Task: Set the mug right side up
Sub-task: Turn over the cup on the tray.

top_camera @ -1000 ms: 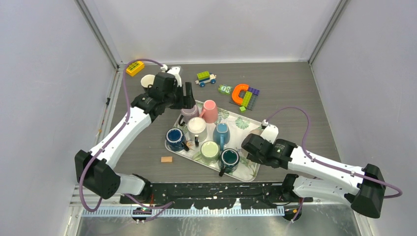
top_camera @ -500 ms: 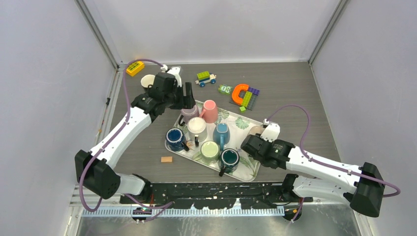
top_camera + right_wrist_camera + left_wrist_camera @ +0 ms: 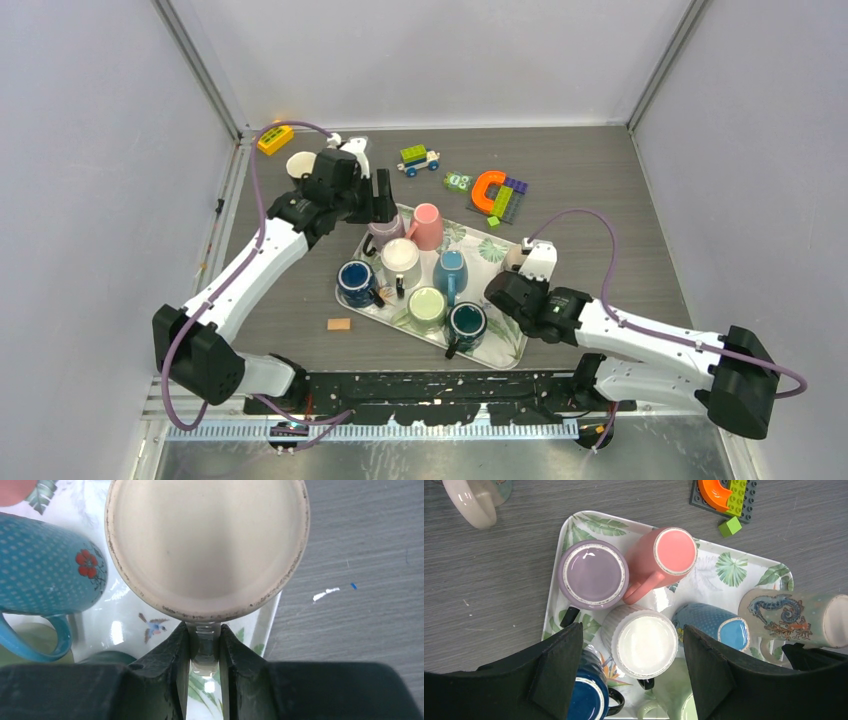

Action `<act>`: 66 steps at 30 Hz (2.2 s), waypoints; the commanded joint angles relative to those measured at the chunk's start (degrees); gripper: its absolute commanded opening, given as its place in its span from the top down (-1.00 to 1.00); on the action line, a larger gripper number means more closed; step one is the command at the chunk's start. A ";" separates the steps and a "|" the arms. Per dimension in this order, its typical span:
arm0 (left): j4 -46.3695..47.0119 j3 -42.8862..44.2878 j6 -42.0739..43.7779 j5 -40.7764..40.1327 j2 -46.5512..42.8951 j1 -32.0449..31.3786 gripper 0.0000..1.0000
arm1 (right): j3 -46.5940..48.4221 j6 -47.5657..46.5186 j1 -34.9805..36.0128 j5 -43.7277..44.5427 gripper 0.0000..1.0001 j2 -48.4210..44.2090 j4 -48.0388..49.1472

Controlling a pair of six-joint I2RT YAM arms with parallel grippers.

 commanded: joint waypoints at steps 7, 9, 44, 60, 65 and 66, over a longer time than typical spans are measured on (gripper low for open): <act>0.25 -0.94 0.61 0.30 -2.57 0.04 -0.48 | -0.86 -14.62 0.07 -3.43 0.89 3.63 19.39; 0.24 -1.24 0.61 0.26 -2.87 0.04 -0.49 | -0.29 -15.96 0.01 -3.57 0.80 5.56 20.19; -0.06 -1.89 1.78 0.92 -4.46 0.04 -0.49 | 10.53 -5.25 -5.50 -6.60 -0.38 9.10 6.11; -0.40 -1.96 1.16 1.20 -4.72 0.09 -0.49 | 8.46 -8.29 -10.17 -11.98 0.09 10.95 10.75; -0.49 -1.87 1.05 1.09 -4.84 0.02 -0.49 | 8.93 -8.57 -11.05 -12.71 0.17 12.64 9.89; -0.55 -1.85 1.05 1.10 -4.83 0.04 -0.49 | 9.02 -8.57 -11.07 -12.76 0.18 12.92 9.71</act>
